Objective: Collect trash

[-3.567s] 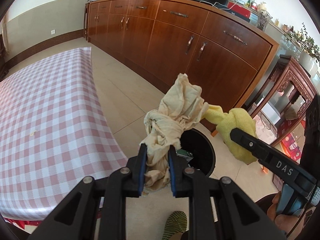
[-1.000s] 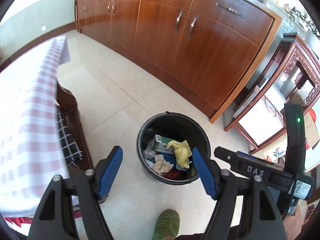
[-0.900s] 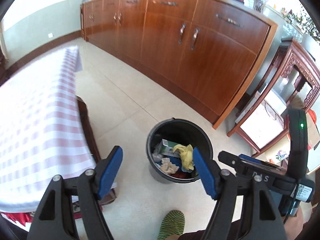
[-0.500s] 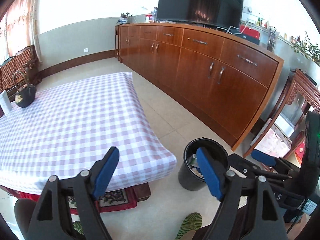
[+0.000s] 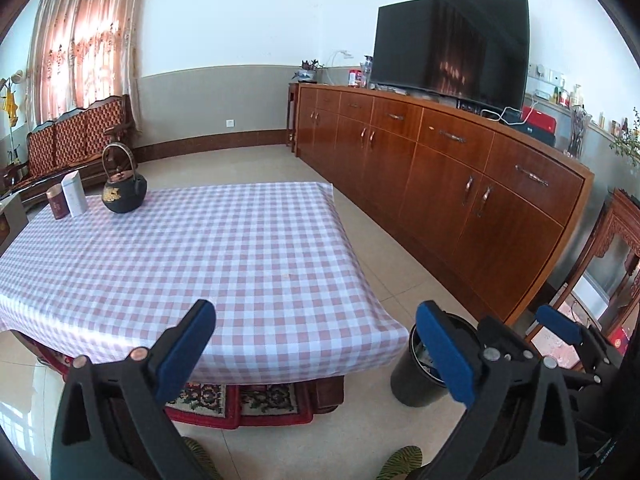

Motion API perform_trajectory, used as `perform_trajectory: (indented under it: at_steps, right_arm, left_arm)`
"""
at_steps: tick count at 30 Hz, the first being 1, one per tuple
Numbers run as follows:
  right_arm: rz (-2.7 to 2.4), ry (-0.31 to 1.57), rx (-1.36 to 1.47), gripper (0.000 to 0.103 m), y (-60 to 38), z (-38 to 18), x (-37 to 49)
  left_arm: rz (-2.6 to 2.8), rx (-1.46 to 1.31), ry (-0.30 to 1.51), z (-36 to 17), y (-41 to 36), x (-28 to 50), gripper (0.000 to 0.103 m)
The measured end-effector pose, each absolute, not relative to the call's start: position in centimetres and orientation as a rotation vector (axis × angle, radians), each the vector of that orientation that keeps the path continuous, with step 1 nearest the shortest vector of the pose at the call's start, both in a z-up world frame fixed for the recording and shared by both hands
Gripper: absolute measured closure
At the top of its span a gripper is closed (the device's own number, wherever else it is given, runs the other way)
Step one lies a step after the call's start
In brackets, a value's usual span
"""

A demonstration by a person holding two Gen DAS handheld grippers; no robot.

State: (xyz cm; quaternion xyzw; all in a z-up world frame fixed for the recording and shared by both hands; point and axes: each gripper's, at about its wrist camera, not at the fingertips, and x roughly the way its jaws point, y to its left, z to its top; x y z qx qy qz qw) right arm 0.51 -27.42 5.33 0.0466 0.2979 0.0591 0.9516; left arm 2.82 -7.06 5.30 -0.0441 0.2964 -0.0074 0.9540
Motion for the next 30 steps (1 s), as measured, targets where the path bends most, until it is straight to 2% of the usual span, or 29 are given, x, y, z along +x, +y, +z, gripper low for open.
perform_trajectory:
  at_steps: [30]
  right_arm:
    - [0.103, 0.579, 0.12, 0.009, -27.4, 5.8, 1.0]
  left_arm:
    - [0.068, -0.079, 0.585, 4.5, -4.3, 1.4, 0.002]
